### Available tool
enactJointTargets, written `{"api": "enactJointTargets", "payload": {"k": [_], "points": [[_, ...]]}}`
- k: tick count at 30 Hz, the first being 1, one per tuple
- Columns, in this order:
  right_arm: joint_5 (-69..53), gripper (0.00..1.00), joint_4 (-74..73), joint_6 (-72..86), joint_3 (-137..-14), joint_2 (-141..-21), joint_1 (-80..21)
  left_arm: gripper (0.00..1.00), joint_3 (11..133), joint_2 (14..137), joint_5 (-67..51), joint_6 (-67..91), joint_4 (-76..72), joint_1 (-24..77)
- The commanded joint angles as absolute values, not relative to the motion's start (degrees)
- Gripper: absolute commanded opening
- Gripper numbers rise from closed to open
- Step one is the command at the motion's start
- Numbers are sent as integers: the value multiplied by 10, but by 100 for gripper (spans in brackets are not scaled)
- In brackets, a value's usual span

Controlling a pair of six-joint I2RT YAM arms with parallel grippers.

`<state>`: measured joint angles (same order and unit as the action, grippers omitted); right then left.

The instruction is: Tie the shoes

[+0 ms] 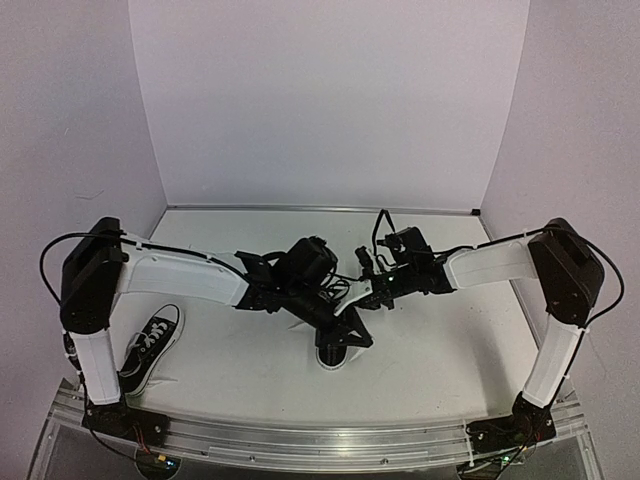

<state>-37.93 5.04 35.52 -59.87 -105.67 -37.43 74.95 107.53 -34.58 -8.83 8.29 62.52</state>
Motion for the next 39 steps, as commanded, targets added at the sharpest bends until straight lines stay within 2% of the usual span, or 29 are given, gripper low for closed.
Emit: {"api": "enactJointTargets", "payload": {"k": [1, 4, 13, 19, 25, 29, 36, 39], "points": [[-386, 0, 51, 346, -619, -1055, -378, 1, 808, 1130, -417, -94, -61, 632], [-388, 0, 49, 343, -620, -1052, -378, 5, 847, 1169, -389, -130, -58, 638], [-393, 0, 48, 337, -621, -1055, -378, 14, 958, 1218, -292, -260, 128, 666], [-395, 0, 48, 336, -621, -1057, -378, 33, 1019, 1228, -225, -307, 221, 691], [-393, 0, 48, 334, -620, -1057, -378, 38, 1056, 1235, -189, -337, 264, 725], [-394, 0, 48, 333, -619, -1058, -378, 39, 1041, 1208, -211, -326, 247, 729], [-401, 0, 48, 336, -622, -1049, -381, 45, 897, 1099, -203, -225, 126, 698], [-404, 6, 48, 342, -624, -1045, -388, 49, 814, 1044, -198, -148, 58, 654]]}}
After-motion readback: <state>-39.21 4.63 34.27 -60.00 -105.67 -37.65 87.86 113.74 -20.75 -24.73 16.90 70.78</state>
